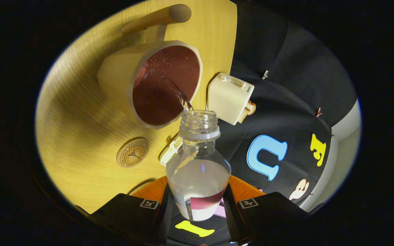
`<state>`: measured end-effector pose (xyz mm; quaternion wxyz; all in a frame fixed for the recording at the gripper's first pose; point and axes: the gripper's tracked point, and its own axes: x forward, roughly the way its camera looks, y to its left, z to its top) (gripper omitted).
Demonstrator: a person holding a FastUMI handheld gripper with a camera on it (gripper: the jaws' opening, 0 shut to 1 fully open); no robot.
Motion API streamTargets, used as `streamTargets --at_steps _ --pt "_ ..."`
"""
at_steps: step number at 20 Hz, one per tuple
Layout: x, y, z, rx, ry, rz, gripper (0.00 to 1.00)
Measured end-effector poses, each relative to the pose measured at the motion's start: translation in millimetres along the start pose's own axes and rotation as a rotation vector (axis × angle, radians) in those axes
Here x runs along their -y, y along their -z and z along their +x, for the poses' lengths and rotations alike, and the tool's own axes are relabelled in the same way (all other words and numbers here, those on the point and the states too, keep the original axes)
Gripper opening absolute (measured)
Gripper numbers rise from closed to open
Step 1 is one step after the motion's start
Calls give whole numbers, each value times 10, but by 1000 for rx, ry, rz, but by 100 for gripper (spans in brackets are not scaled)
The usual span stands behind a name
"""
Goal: Take the bottle from table, then pour the juice into the cup, finally place the bottle on the coaster
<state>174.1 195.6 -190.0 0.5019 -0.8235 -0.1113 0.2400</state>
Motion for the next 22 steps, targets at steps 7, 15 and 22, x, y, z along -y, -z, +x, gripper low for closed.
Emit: streamTargets --at_steps 7,15,22 --pt "46 -25 12 10 1 -56 69" --pt "151 -1 75 27 3 -181 69" --pt "265 -121 51 70 25 -261 69"
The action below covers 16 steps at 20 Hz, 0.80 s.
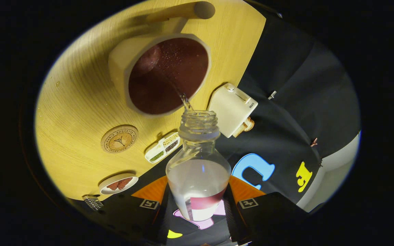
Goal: Take the bottle from table, then pour the juice into the cup, finally place the bottle on the coaster
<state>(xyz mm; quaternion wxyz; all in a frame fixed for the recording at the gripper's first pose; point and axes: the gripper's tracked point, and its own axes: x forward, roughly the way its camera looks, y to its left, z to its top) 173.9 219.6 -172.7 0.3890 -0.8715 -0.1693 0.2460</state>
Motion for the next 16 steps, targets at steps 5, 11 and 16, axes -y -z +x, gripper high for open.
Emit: streamTargets --at_steps 5,11,16 --pt "64 17 -4 4 9 -54 69" --pt "149 -7 -13 17 34 -109 69" --pt "192 30 -31 10 40 -135 69"
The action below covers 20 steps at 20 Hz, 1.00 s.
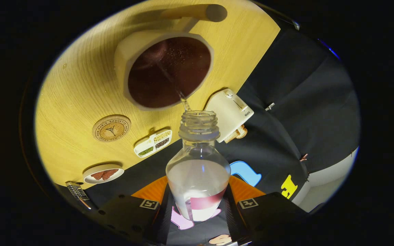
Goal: Take the bottle from table, then pour the juice into the cup, finally place the bottle on the coaster
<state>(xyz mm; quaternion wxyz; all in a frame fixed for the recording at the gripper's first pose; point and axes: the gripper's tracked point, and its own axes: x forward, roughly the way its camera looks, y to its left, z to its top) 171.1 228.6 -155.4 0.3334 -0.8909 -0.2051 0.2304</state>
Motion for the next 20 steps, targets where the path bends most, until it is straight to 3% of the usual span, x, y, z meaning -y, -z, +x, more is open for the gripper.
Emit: streamTargets --at_steps 20 --pt "-99 76 -60 -14 -14 -7 69"
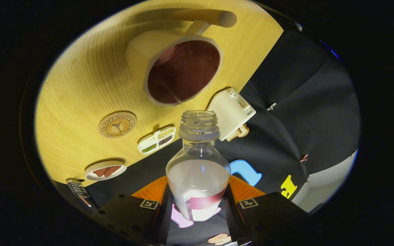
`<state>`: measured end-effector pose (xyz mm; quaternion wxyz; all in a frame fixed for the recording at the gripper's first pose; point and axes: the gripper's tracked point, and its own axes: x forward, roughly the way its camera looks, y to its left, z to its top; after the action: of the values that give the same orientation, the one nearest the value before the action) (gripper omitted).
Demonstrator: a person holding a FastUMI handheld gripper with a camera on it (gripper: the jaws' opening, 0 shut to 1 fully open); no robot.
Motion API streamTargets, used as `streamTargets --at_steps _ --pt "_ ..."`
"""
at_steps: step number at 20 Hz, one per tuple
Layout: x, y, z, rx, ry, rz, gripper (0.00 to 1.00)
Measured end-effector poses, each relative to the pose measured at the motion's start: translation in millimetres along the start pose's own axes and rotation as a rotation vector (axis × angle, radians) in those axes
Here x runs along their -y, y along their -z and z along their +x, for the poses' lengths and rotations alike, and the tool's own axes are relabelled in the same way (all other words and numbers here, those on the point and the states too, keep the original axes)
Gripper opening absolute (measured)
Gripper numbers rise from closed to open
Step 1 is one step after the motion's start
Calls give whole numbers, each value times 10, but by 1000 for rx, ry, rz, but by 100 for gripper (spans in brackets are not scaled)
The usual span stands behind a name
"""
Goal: Take the bottle from table, then pour the juice into the cup, finally place the bottle on the coaster
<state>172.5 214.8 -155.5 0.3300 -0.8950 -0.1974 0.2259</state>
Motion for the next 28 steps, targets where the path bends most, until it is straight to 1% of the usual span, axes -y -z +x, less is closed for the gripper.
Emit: streamTargets --at_steps 8,12,14,17,22,24,26,28 --pt "-24 -23 -13 2 6 17 69" --pt "-29 -10 -18 -5 10 47 69" --pt "-44 18 -9 -13 13 82 69" --pt "-63 47 -43 -18 48 168 69" --pt "-165 211 -213 -62 44 359 69" --pt "-210 314 -279 -101 40 480 69" --pt "-151 501 -312 -141 88 612 69" --pt "-133 706 -348 -188 126 714 69"
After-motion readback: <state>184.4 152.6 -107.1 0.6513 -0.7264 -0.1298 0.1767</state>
